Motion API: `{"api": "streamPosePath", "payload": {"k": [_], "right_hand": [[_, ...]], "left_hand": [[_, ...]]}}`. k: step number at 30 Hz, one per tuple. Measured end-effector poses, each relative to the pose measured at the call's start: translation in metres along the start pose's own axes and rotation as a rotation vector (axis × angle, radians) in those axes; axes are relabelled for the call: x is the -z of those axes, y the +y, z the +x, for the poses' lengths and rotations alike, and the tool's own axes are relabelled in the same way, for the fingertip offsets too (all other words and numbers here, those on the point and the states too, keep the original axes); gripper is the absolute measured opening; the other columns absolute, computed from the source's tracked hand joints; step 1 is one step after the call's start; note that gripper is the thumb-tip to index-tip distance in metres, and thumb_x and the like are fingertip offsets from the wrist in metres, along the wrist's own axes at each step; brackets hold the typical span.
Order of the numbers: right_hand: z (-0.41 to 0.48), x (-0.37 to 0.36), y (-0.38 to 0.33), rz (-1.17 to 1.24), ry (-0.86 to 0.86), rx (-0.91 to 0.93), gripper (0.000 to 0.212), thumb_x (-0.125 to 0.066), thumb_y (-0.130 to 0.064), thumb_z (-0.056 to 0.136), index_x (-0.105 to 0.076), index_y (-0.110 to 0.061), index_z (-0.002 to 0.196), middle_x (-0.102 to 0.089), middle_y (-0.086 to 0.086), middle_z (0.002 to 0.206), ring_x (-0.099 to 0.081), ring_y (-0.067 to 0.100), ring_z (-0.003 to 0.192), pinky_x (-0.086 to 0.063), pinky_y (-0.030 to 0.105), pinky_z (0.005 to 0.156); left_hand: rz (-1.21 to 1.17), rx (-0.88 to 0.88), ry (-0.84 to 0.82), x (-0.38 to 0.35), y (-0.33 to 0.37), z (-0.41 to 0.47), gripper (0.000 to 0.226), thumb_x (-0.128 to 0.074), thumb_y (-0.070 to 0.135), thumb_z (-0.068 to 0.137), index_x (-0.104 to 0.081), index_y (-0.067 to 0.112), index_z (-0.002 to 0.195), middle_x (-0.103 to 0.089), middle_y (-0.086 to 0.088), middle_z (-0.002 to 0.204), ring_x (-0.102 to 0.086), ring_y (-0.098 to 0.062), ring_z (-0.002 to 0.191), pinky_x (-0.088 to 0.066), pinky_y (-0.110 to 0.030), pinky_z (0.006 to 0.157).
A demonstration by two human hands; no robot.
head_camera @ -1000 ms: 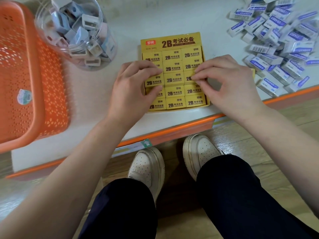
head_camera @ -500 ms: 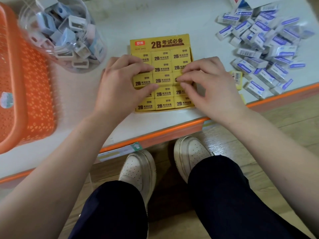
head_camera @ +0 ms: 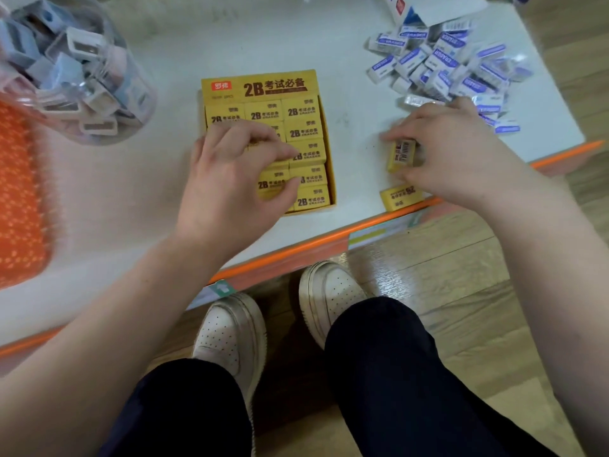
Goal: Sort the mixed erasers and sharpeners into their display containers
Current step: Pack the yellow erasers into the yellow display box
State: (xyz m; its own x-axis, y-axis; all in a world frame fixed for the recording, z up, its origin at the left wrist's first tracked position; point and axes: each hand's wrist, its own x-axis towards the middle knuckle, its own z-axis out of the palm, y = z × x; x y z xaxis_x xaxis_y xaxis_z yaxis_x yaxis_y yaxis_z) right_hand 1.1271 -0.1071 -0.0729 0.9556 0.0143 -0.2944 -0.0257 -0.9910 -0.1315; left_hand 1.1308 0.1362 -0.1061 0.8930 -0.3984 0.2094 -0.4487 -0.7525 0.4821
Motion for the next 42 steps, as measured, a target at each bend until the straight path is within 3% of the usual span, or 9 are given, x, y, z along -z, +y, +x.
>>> {"api": "streamPosePath", "payload": {"k": [3,7,16,19,22,25,29,38,42], "right_hand": [[-0.002,0.002,-0.006,0.115,0.139,0.022,0.048,-0.065,-0.019,0.078,-0.058,-0.023,0.125,-0.055,0.005,0.124,-0.042,0.031,0.116,-0.034,0.038,0.101],[-0.004,0.008,-0.037,0.652,0.222,0.064,0.040,-0.065,-0.016,0.082,-0.061,-0.022,0.121,-0.061,-0.007,0.112,-0.058,0.004,0.101,-0.043,0.014,0.093],[-0.013,-0.005,-0.079,1.103,0.011,0.098,0.035,-0.064,-0.024,0.083,-0.055,-0.035,0.115,-0.068,-0.010,0.091,-0.065,0.003,0.089,-0.052,0.029,0.090],[-0.016,0.005,-0.061,0.907,0.021,0.118,0.028,-0.064,-0.022,0.081,-0.059,-0.034,0.106,-0.070,-0.007,0.094,-0.065,0.005,0.085,-0.051,0.021,0.086],[-0.020,0.023,-0.038,0.396,-0.115,0.120,0.023,-0.065,-0.014,0.082,-0.063,-0.033,0.096,-0.065,-0.012,0.091,-0.062,0.008,0.083,-0.045,0.015,0.075],[-0.021,0.022,-0.026,0.064,-0.317,0.070,0.030,-0.067,-0.014,0.079,-0.061,-0.034,0.100,-0.055,-0.016,0.089,-0.052,0.010,0.089,-0.035,0.022,0.073],[-0.020,0.019,-0.022,0.066,-0.362,0.034,0.033,-0.070,-0.012,0.078,-0.060,-0.033,0.102,-0.041,-0.023,0.077,-0.044,0.007,0.090,-0.028,0.018,0.071],[-0.015,0.020,-0.022,0.075,-0.359,0.015,0.022,-0.075,-0.014,0.072,-0.063,-0.029,0.081,-0.061,-0.002,0.091,-0.053,0.016,0.082,-0.044,0.028,0.069],[-0.012,0.021,-0.027,0.154,-0.170,0.040,0.017,-0.069,-0.020,0.079,-0.062,-0.023,0.094,-0.058,-0.004,0.089,-0.050,0.014,0.084,-0.042,0.026,0.074]], "left_hand": [[-0.026,-0.021,0.010,-0.003,0.005,0.000,0.035,-0.058,0.038,0.081,-0.068,0.020,0.109,-0.060,0.000,0.108,-0.050,-0.024,0.107,-0.030,-0.029,0.091],[-0.102,-0.001,0.049,0.000,0.006,0.002,0.038,-0.060,0.032,0.082,-0.063,0.016,0.116,-0.062,-0.001,0.110,-0.055,-0.025,0.105,-0.044,-0.039,0.090],[-0.231,-0.033,0.122,0.001,0.009,0.003,0.030,-0.067,0.015,0.079,-0.066,0.008,0.108,-0.063,-0.005,0.105,-0.059,-0.022,0.097,-0.049,-0.030,0.081],[-0.187,-0.003,0.096,0.001,0.002,0.002,0.034,-0.072,0.022,0.080,-0.067,0.009,0.111,-0.063,-0.008,0.103,-0.056,-0.012,0.091,-0.043,-0.012,0.080],[-0.154,0.061,0.080,0.000,-0.003,0.002,0.039,-0.073,0.020,0.079,-0.066,0.006,0.115,-0.060,-0.012,0.104,-0.051,-0.008,0.091,-0.035,0.002,0.082],[-0.133,0.067,0.025,-0.002,-0.003,0.003,0.044,-0.072,0.019,0.080,-0.063,0.006,0.121,-0.060,-0.011,0.107,-0.053,-0.013,0.095,-0.039,-0.009,0.084],[-0.113,0.066,0.011,-0.002,-0.001,0.004,0.043,-0.071,0.022,0.081,-0.063,0.008,0.120,-0.062,-0.009,0.111,-0.057,-0.020,0.101,-0.041,-0.024,0.087],[-0.067,0.049,0.030,-0.006,-0.004,0.003,0.039,-0.070,0.023,0.083,-0.064,0.007,0.117,-0.063,-0.011,0.109,-0.057,-0.029,0.101,-0.042,-0.028,0.085],[-0.086,0.050,0.013,-0.004,-0.005,0.004,0.041,-0.071,0.021,0.083,-0.063,0.006,0.120,-0.063,-0.011,0.112,-0.057,-0.028,0.104,-0.042,-0.030,0.088]]}}
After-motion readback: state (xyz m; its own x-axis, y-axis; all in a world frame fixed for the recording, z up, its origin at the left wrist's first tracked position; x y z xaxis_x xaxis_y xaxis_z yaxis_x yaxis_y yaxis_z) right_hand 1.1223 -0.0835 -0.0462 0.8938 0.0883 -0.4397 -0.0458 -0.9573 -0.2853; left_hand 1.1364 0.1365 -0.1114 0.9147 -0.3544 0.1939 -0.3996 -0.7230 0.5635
